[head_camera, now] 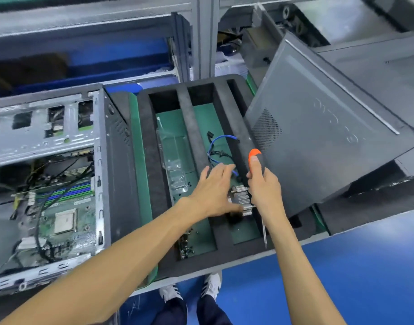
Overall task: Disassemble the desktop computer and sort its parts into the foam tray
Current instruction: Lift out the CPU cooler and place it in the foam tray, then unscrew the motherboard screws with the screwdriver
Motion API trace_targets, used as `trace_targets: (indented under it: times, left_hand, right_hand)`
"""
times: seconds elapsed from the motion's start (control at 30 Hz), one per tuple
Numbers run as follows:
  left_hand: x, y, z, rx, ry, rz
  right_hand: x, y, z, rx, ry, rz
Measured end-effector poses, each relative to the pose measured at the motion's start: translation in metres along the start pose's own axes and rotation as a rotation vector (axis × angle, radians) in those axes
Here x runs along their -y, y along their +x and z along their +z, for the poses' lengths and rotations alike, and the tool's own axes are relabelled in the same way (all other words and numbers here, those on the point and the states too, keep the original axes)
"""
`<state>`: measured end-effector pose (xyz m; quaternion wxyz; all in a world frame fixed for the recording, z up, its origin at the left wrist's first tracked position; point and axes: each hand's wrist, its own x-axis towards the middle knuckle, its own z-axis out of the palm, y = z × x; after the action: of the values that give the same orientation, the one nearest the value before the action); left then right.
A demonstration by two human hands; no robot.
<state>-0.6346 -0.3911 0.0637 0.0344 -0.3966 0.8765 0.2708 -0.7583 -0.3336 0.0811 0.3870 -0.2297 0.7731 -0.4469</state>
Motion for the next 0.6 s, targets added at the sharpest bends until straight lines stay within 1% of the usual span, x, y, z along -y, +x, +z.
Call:
trace_targets:
  times: [0.07, 0.13, 0.23, 0.33, 0.37, 0.43, 0.47, 0.53, 0.6]
  left_hand:
    - [0.001, -0.015, -0.041, -0.004, -0.161, -0.021]
    - [0.009, -0.036, -0.084, -0.067, -0.219, -0.016]
    - [0.036, -0.084, -0.144, -0.267, -0.313, -0.028]
    - [0.082, -0.141, -0.184, -0.416, -0.401, -0.081]
    - [0.101, -0.161, -0.192, -0.481, -0.425, -0.12]
    - [0.142, -0.198, -0.197, -0.583, -0.458, -0.242]
    - [0.163, -0.214, -0.194, -0.594, -0.462, -0.323]
    - [0.202, -0.238, -0.178, -0.531, -0.417, -0.49]
    - [0.233, -0.251, -0.155, -0.398, -0.392, -0.58]
  right_hand:
    - [0.032, -0.009, 0.018, 0.068, 0.097, 0.018]
    - [0.063, -0.022, 0.038, 0.167, 0.207, 0.02]
    - [0.103, -0.05, 0.076, 0.377, 0.353, -0.034]
    - [0.13, -0.078, 0.121, 0.6, 0.494, -0.083]
    - [0.135, -0.087, 0.137, 0.655, 0.521, -0.09]
    - [0.14, -0.105, 0.172, 0.71, 0.52, -0.107]
    - [0.14, -0.114, 0.189, 0.717, 0.489, -0.113]
    - [0.136, -0.131, 0.22, 0.705, 0.377, -0.158]
    - [0.125, -0.141, 0.243, 0.662, 0.171, -0.324]
